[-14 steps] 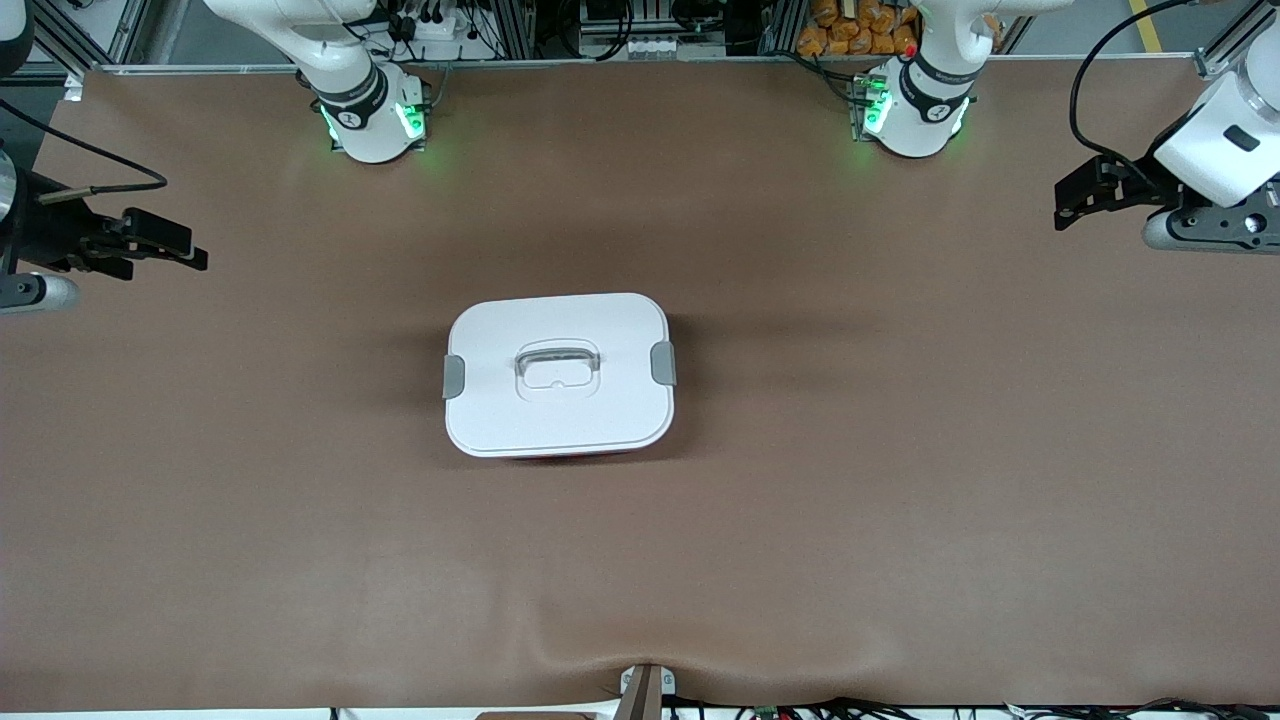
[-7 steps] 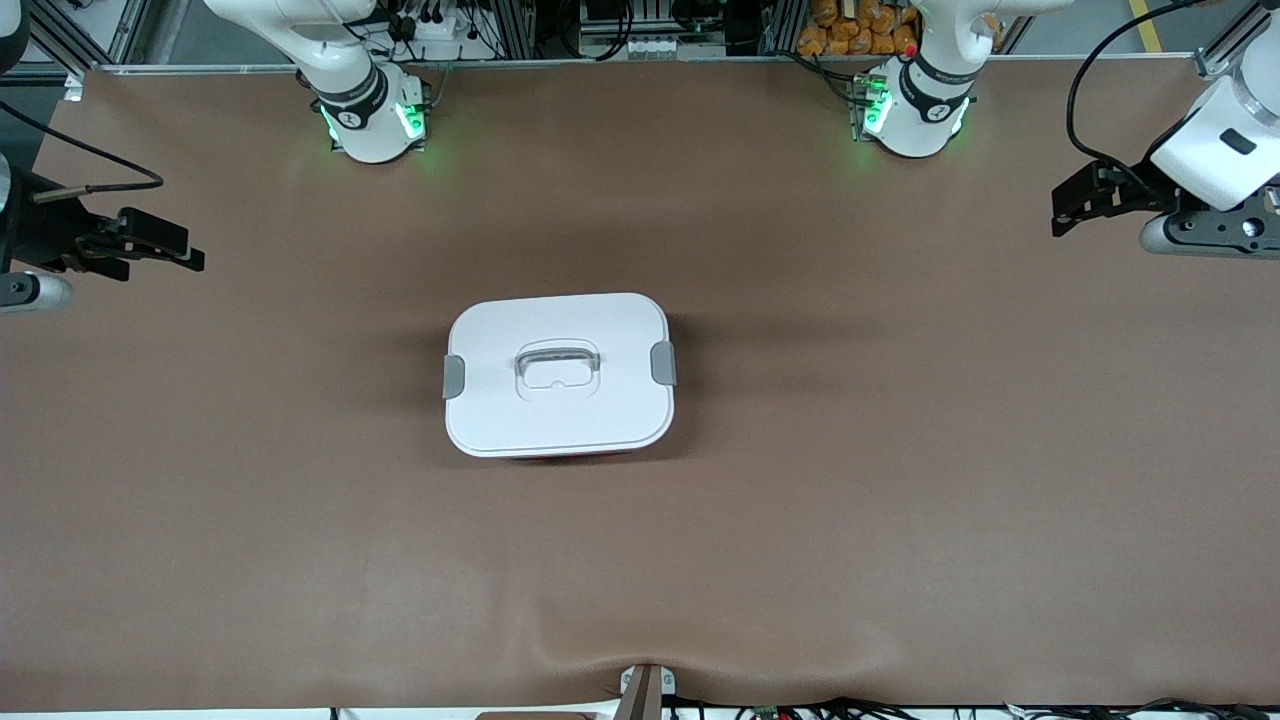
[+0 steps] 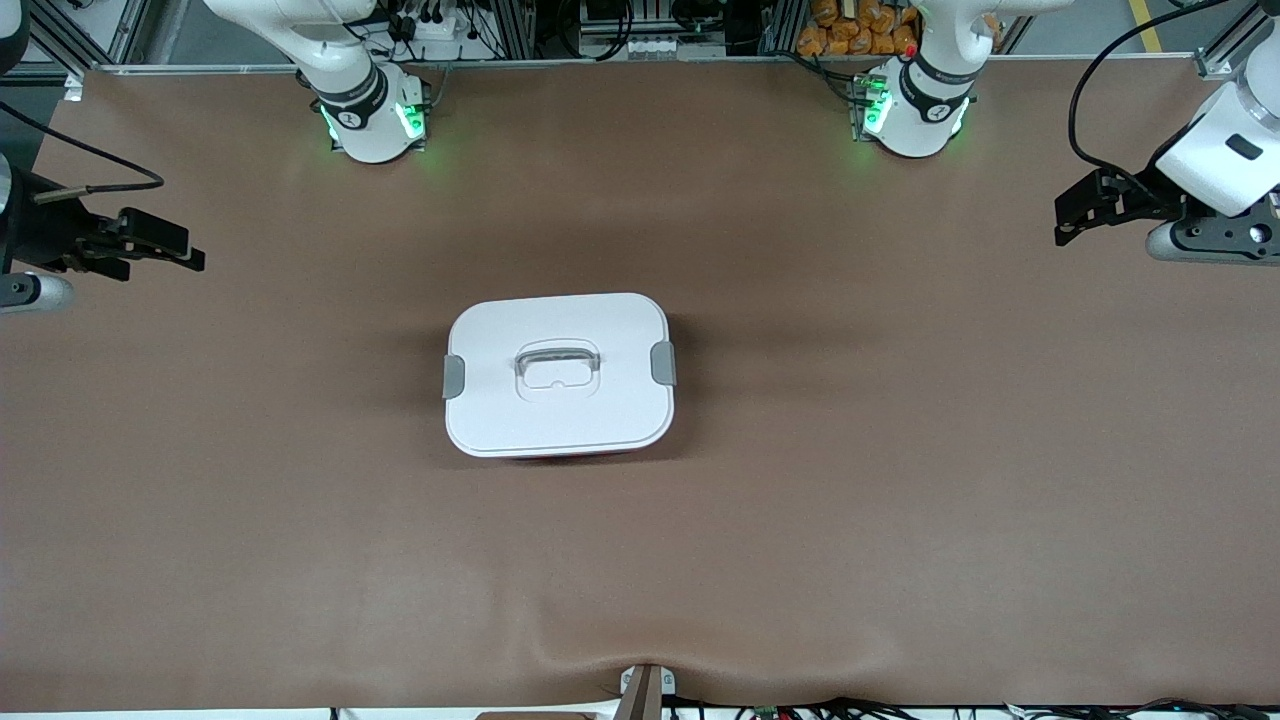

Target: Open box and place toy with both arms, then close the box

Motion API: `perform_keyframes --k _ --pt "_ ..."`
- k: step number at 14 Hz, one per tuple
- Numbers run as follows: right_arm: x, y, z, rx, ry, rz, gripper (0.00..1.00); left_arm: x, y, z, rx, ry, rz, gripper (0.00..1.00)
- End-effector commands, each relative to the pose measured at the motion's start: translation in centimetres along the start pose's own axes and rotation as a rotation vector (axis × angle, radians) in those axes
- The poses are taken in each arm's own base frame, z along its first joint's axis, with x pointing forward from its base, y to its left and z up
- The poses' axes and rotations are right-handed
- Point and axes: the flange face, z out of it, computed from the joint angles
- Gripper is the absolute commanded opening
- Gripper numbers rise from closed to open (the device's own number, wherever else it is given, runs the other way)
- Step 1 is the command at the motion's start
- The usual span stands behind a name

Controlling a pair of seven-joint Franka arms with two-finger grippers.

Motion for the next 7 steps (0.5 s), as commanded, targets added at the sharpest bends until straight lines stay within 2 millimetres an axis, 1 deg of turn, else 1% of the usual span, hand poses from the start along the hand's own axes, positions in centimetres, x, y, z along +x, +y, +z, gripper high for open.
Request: perform_keyframes --k 1,3,5,7 --pt "0.19 0.14 -0.46 0.013 -0.001 0.0 1.0 0.1 -0.09 -0.09 0.018 0.006 0.003 1.0" --pt "0.09 0.02 -0.74 -0.011 0.0 0.001 1.0 0.1 -0.09 -0.09 0.018 0.006 0.006 1.0" --pt "-0.02 0.6 -0.87 -0.105 -0.005 0.005 1.0 0.1 -0.21 -0.08 0.013 0.006 0.01 1.0" --pt "-0.17 0.8 -1.11 -0.125 -0.003 0.008 1.0 0.14 -0.34 0.01 0.01 0.004 0.009 1.0"
